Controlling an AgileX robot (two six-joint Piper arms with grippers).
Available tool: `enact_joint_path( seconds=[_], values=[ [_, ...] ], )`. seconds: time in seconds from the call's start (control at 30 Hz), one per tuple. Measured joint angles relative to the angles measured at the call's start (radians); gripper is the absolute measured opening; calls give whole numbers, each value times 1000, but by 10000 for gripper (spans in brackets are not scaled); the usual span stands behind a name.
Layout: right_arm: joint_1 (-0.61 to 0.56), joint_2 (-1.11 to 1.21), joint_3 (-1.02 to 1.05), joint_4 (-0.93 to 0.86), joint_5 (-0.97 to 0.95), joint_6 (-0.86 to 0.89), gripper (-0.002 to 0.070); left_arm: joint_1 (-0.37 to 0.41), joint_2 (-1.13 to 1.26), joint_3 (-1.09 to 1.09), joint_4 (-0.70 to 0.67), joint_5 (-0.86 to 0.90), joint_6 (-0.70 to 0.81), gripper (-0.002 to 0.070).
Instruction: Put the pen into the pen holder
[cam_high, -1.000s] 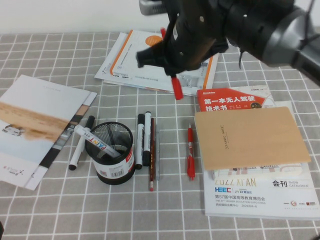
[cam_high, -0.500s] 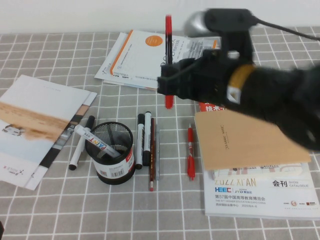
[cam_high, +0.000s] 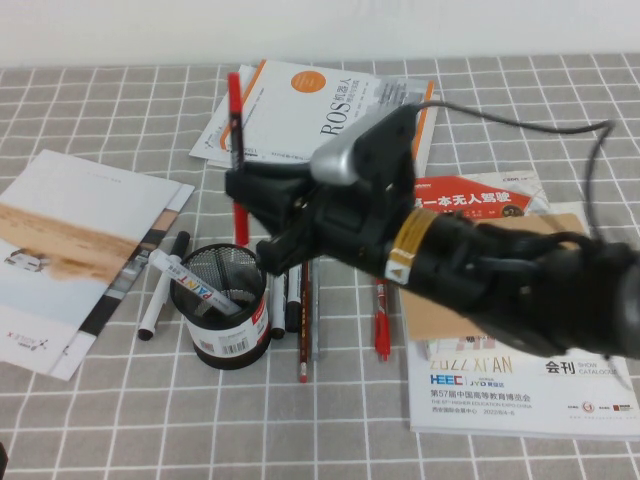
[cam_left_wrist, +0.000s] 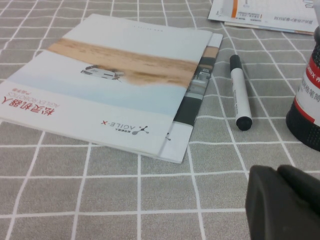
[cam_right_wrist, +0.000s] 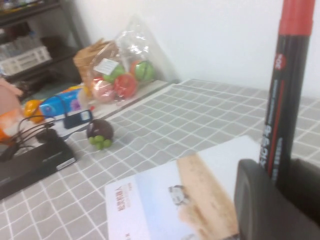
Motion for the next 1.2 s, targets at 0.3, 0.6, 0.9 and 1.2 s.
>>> enact_joint_path(
  seconds=[0.3, 0.6, 0.9, 1.2],
  values=[
    [0, 224, -105, -52, -146, -5, 53, 0, 0, 0, 0, 0, 0, -3],
    [0, 277, -121, -74, -148, -101, 95, 0, 0, 0, 0, 0, 0, -3],
    [0, 277, -123, -80, -172, -105, 346, 0, 0, 0, 0, 0, 0, -3],
    [0, 184, -123, -136, -277, -70, 18, 0, 0, 0, 0, 0, 0, -3]
  ],
)
